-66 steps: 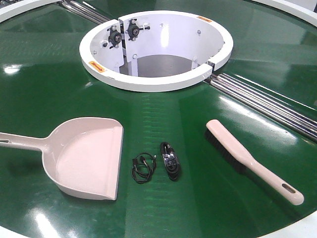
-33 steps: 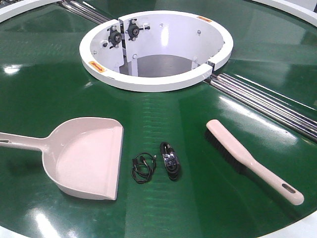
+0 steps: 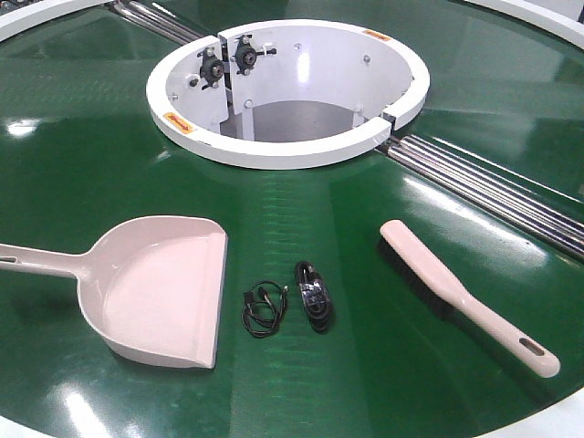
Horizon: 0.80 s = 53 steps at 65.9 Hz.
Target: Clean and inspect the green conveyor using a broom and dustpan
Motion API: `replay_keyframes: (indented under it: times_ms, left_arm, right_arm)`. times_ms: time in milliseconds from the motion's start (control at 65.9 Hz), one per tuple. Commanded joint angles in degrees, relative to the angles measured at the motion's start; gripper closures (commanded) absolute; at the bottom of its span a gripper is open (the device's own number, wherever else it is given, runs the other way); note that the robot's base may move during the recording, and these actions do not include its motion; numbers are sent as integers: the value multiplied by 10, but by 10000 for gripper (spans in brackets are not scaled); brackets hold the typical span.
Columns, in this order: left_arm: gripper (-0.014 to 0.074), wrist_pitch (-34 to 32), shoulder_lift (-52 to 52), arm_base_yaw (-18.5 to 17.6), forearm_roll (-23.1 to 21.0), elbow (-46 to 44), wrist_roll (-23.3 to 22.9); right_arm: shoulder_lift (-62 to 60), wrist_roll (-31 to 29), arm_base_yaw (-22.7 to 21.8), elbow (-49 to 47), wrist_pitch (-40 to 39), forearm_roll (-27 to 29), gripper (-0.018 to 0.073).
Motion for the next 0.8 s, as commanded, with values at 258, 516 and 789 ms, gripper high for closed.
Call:
replay_keyframes:
  times_ms: [258,516,789]
  left_arm:
    - [58,-37,5,0,-5,-19,-6]
    - [72,-15,23,0,-57,-29,35]
    - [125,108,198,0,-57,-193,142]
  right_arm:
    - [-6,-1,-2,1,-43,-5,568]
    - [-6,-1,-2,1,-43,-5,568]
    - [-6,-1,-2,1,-43,-5,568]
